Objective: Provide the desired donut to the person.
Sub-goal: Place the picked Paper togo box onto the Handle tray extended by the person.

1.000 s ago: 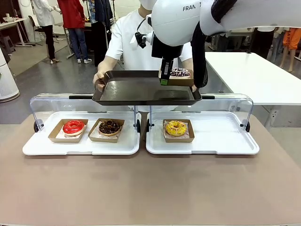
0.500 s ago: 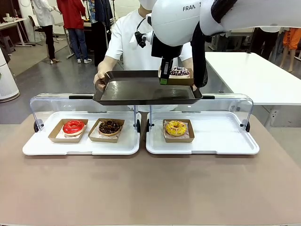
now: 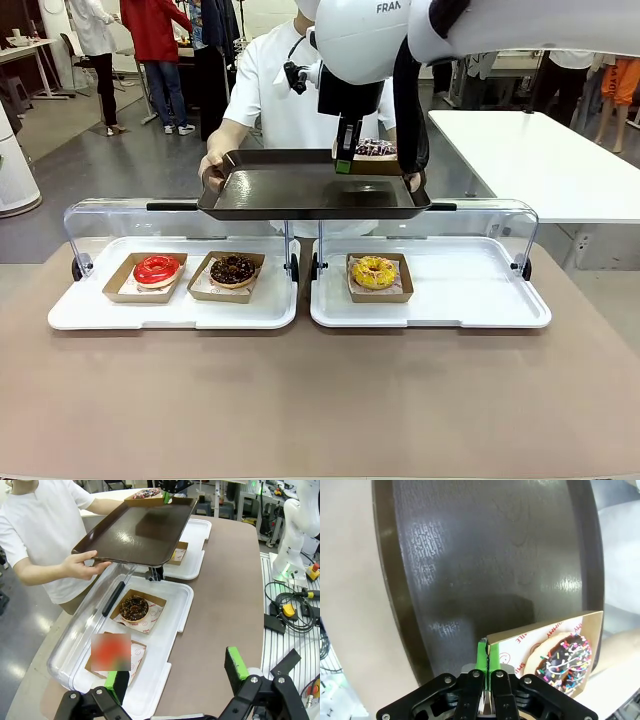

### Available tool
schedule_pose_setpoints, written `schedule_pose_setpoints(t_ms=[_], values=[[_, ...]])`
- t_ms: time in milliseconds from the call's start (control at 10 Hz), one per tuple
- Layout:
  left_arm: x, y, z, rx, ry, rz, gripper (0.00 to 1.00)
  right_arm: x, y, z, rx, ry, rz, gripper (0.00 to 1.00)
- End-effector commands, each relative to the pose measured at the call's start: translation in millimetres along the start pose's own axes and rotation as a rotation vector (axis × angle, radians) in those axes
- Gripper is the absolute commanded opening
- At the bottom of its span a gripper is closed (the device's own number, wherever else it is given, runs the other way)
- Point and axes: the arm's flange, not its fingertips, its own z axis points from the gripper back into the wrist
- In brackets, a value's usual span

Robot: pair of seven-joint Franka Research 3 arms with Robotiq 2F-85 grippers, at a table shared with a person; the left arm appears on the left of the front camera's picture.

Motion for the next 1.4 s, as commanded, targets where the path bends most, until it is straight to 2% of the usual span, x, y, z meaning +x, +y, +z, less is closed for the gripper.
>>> schedule_pose_setpoints(t_ms=[0, 300, 800, 900, 1000, 1100, 1200, 1300], values=[[-0.5, 0.4, 0.0, 0.003, -0.015, -0.013, 1.00, 9.3, -17.0, -3.9, 0.051, 0.009, 0.014, 0.01], [-0.5, 0.4, 0.0, 0.003, -0.015, -0.013, 1.00, 5.3, -26.9, -13.3, 0.096, 0.048, 0.002, 0.01], [-0.5, 0.4, 0.0, 0.003, -0.015, -0.013, 1.00, -6.0, -32.1, -37.7, 0.148, 0.044, 0.000, 0.01], [-0.5, 0.4, 0.0, 0.003, -0.015, -0.013, 1.00, -7.1, -32.3, -39.0, 0.155, 0.041, 0.003, 0.10], [-0.5, 0.4, 0.0, 0.003, -0.015, -0.013, 1.00, -7.9, -31.8, -38.5, 0.157, 0.037, 0.004, 0.59], [-0.5, 0.4, 0.0, 0.003, -0.015, -0.013, 1.00, -8.7, -30.9, -36.7, 0.155, 0.036, 0.008, 0.68], [-0.5, 0.4, 0.0, 0.003, -0.015, -0.013, 1.00, -9.2, -30.5, -34.8, 0.152, 0.036, 0.007, 1.00], [-0.5, 0.4, 0.0, 0.003, -0.015, -0.013, 1.00, -10.1, -30.2, -32.7, 0.148, 0.034, 0.006, 1.00]])
